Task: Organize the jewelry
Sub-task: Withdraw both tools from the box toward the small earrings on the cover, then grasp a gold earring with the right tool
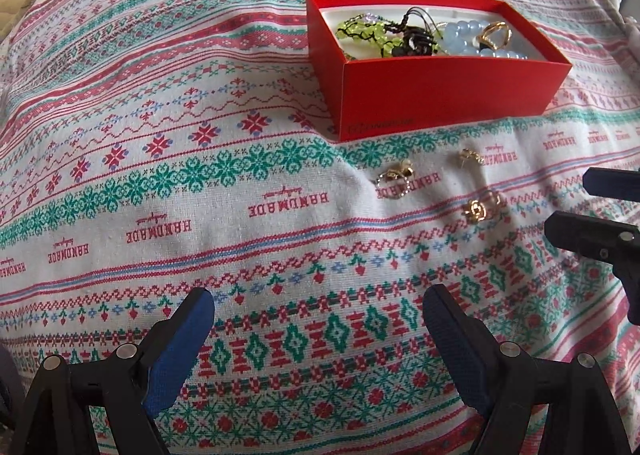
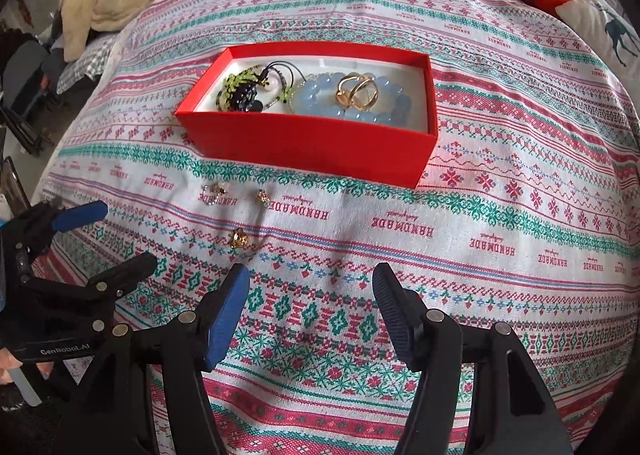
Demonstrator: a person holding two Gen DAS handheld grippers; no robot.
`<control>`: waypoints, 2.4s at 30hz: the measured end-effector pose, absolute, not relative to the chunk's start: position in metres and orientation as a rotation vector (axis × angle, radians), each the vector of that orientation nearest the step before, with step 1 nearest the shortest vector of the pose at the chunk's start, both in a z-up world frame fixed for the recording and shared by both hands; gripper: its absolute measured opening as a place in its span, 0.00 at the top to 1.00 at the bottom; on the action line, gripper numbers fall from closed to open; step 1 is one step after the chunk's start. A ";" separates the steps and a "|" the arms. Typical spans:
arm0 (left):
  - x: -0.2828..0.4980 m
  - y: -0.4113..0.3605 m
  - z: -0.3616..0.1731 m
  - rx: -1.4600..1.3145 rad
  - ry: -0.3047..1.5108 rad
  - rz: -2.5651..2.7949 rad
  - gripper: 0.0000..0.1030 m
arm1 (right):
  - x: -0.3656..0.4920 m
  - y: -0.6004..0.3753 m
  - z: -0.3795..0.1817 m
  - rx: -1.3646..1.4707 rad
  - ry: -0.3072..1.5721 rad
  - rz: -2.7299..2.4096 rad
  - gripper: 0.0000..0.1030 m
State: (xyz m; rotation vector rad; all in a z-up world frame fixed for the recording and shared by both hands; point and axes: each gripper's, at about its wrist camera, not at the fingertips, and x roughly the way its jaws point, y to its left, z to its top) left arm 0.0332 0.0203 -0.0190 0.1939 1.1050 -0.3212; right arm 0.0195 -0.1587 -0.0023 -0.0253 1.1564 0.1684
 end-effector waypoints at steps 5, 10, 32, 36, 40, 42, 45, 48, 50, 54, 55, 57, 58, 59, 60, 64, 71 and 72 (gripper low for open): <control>0.032 0.026 -0.036 0.212 1.118 -0.300 0.06 | 0.013 -0.144 -0.017 -0.061 1.139 0.197 0.35; 0.025 0.030 -0.044 0.218 1.070 -0.293 0.00 | 0.013 -0.132 -0.026 -0.103 1.107 0.218 0.35; 0.034 0.028 -0.030 0.209 1.027 -0.379 0.17 | 0.035 -0.112 -0.030 -0.151 1.040 0.247 0.91; 0.040 0.017 -0.022 0.170 1.017 -0.459 0.31 | 0.037 -0.117 -0.026 -0.126 1.053 0.250 0.96; 0.048 0.004 -0.019 0.138 1.029 -0.531 0.48 | 0.034 -0.120 -0.025 -0.110 1.066 0.267 0.96; 0.053 -0.003 -0.020 0.127 1.031 -0.548 0.53 | 0.034 -0.125 -0.026 -0.076 1.077 0.271 0.94; 0.063 -0.009 -0.023 0.119 1.047 -0.565 0.64 | 0.034 -0.133 -0.026 -0.038 1.090 0.268 0.93; 0.070 -0.016 -0.028 0.127 1.059 -0.565 0.66 | 0.033 -0.138 -0.024 -0.030 1.089 0.265 0.90; 0.072 -0.019 -0.030 0.130 1.063 -0.568 0.67 | 0.032 -0.140 -0.023 -0.026 1.090 0.265 0.89; 0.076 -0.029 -0.031 0.163 1.048 -0.573 0.67 | 0.030 -0.142 -0.022 -0.025 1.093 0.264 0.89; 0.076 -0.031 -0.031 0.172 1.044 -0.572 0.67 | 0.030 -0.142 -0.021 -0.025 1.093 0.264 0.89; 0.078 -0.035 -0.032 0.190 1.040 -0.566 0.69 | 0.029 -0.143 -0.021 -0.025 1.090 0.262 0.89; 0.079 -0.036 -0.032 0.198 1.037 -0.561 0.72 | 0.029 -0.143 -0.020 -0.025 1.090 0.261 0.89; 0.080 -0.036 -0.033 0.205 1.036 -0.554 0.76 | 0.029 -0.144 -0.020 -0.023 1.090 0.261 0.89; 0.081 -0.036 -0.033 0.212 1.033 -0.545 0.79 | 0.029 -0.144 -0.020 -0.022 1.091 0.259 0.89; 0.079 -0.035 -0.033 0.238 1.021 -0.537 0.86 | 0.029 -0.145 -0.020 -0.023 1.091 0.257 0.89; 0.072 -0.023 -0.030 0.248 1.025 -0.537 1.00 | 0.031 -0.137 -0.019 -0.012 1.093 0.282 0.62; 0.072 -0.021 -0.030 0.245 1.028 -0.534 1.00 | 0.031 -0.136 -0.020 -0.006 1.093 0.288 0.58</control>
